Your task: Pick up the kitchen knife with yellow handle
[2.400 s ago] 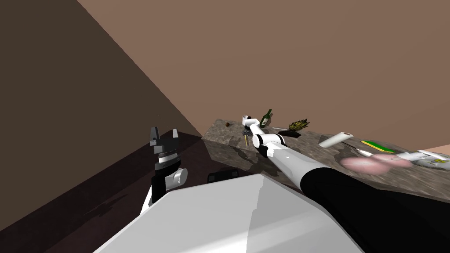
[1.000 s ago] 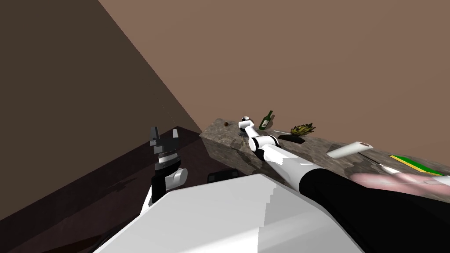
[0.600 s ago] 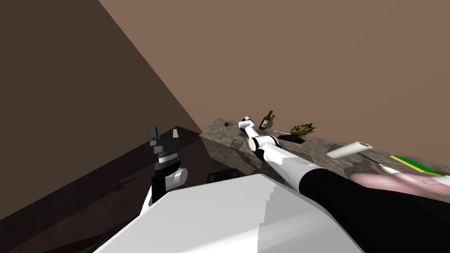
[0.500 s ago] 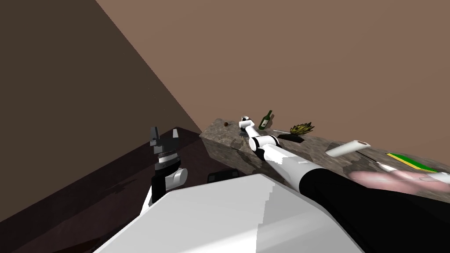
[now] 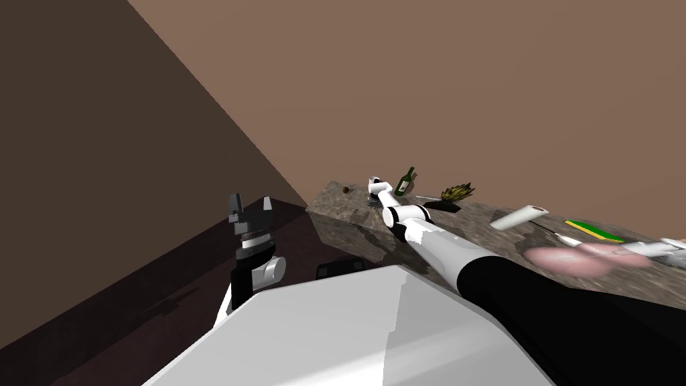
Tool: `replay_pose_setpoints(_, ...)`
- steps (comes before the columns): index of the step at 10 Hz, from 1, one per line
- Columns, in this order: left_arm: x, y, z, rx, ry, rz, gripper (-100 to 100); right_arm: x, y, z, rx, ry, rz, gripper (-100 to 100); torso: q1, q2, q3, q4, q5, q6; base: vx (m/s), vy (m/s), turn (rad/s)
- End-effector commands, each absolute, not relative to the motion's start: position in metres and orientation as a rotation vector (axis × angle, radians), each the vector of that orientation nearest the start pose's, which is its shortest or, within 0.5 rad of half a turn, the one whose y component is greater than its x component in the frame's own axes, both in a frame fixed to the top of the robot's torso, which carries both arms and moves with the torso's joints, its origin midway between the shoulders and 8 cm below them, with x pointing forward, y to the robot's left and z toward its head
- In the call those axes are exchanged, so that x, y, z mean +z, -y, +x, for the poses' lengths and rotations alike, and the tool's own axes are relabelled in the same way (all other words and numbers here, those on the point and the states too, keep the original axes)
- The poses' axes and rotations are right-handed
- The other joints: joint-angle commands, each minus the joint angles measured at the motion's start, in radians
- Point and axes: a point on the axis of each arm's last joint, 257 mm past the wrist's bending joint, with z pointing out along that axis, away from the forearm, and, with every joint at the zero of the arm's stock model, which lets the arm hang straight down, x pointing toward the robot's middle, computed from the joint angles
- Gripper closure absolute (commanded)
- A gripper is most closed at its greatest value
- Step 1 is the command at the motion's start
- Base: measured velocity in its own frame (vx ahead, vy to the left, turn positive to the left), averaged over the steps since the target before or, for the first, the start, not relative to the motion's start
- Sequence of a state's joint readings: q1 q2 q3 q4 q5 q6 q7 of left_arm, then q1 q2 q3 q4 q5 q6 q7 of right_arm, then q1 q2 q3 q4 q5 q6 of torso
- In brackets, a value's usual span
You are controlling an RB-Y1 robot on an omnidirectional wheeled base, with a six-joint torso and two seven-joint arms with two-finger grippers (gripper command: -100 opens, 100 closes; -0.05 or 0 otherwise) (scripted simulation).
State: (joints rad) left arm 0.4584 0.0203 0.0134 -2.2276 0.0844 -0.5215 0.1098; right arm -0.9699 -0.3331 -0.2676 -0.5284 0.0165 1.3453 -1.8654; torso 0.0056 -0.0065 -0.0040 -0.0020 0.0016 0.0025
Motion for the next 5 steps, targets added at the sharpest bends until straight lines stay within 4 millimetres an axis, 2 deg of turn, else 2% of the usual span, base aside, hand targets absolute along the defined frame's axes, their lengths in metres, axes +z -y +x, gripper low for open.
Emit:
replay_pose_setpoints(1,0.0194,-0.2897,0.3516,-1.459,-0.536,-0.73,0,-0.3293,0.3554,0.5383,-0.313,-0.646,-3.178,100,0.0,0.0,0.0,0.0,0.0,0.0,0.032,0.094,-0.106)
replay_pose_setpoints(3,0.0194,-0.2897,0.3517,-1.459,-0.536,-0.73,0,-0.3251,0.3649,0.5385,-0.314,-0.611,-3.183,100,-0.001,0.001,0.001,0.0,-0.001,0.0,0.028,0.11,-0.1)
replay_pose_setpoints(4,0.0194,-0.2897,0.3516,-1.459,-0.536,-0.73,0,-0.3275,0.3616,0.5389,-0.312,-0.625,-3.181,100,-0.001,0.001,0.001,0.0,-0.001,0.0,0.017,0.048,-0.034)
replay_pose_setpoints(5,0.0194,-0.2897,0.3517,-1.459,-0.536,-0.73,0,-0.3273,0.3626,0.5389,-0.313,-0.619,-3.183,0,-0.004,0.002,0.001,0.001,-0.001,0.0,0.002,0.009,0.007)
